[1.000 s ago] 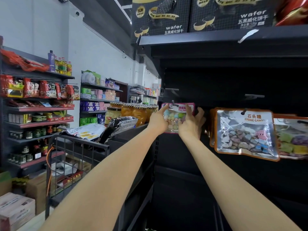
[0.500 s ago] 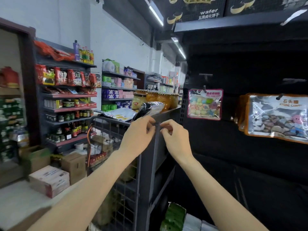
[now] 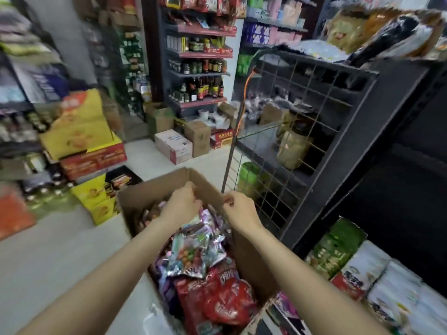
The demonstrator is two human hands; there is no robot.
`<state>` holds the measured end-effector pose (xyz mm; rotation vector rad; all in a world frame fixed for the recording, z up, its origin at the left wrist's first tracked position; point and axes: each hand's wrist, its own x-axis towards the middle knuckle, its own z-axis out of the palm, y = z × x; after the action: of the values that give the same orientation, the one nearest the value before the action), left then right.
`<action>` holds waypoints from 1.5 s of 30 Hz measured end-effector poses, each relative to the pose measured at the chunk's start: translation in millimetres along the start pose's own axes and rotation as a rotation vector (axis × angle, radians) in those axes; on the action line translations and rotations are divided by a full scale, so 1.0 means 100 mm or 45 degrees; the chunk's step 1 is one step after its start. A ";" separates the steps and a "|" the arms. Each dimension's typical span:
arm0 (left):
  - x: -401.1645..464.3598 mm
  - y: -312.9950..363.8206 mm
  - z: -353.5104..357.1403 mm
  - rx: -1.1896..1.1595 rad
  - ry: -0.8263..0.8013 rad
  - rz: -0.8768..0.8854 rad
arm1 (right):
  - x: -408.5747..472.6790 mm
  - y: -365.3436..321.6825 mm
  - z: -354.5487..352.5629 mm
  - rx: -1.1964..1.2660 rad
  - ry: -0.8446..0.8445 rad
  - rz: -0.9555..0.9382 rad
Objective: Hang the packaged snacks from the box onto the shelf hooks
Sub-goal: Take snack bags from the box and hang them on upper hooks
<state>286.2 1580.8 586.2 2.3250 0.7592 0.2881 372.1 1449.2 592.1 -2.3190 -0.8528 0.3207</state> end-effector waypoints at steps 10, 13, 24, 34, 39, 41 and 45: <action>0.07 -1.02 0.75 0.310 -0.634 -0.323 | 0.33 0.58 1.16 -0.236 -0.610 -0.009; 0.03 -1.08 0.85 0.411 -0.687 -0.363 | 0.28 0.57 1.30 -0.286 -0.474 -0.031; -0.10 -1.01 0.61 -0.205 -0.316 -0.446 | 0.33 0.45 0.98 0.127 -0.354 0.114; -0.13 -0.20 0.06 -0.887 0.081 -0.266 | 0.02 0.06 0.02 1.193 0.035 0.272; -0.22 0.48 -0.37 -0.883 0.080 0.014 | -0.34 -0.14 -0.67 1.355 0.195 0.176; -0.25 0.77 -0.50 -0.823 0.131 0.138 | -0.49 -0.22 -0.99 1.250 0.319 0.117; -0.37 1.46 -0.74 -0.637 0.277 0.449 | -0.76 -0.34 -1.67 0.977 0.726 -0.071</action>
<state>292.2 1509.2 738.1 1.9494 0.3160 0.8006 368.1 1339.0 742.3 -1.5354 -0.3982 -0.0498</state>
